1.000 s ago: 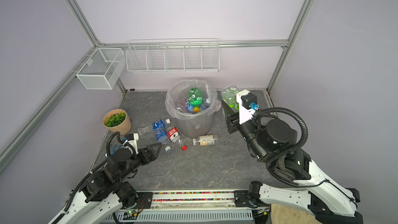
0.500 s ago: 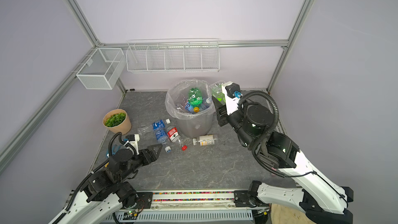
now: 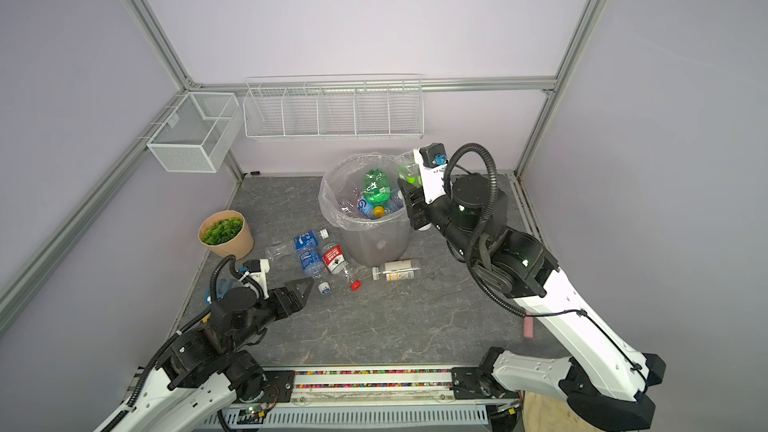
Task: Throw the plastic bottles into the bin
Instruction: 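Carry the green-label bottle over the bin with the right gripper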
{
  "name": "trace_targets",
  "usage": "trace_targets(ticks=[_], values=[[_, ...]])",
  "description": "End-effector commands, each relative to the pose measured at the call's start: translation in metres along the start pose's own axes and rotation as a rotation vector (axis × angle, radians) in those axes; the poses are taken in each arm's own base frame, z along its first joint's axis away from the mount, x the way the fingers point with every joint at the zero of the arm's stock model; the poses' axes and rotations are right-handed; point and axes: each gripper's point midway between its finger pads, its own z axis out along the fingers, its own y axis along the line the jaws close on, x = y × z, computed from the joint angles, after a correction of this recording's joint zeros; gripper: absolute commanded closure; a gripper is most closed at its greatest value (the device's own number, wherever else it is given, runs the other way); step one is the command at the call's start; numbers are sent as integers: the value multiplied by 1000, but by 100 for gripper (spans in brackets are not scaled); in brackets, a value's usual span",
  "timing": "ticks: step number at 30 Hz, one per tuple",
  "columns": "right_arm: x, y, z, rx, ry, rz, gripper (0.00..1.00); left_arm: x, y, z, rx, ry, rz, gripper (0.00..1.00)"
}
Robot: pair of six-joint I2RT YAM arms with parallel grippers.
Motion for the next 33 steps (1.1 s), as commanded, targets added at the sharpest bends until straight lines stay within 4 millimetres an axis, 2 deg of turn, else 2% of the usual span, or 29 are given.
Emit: trace_targets(ticks=[1, 21, 33], values=[[1, 5, 6, -44, 27, 45, 93, 5, 4, 3, -9, 11, 2, 3], [21, 18, 53, -117, 129, 90, 93, 12, 8, 7, -8, 29, -12, 3], [17, 21, 87, -144, 157, 112, 93, 13, 8, 5, -4, 33, -18, 3]])
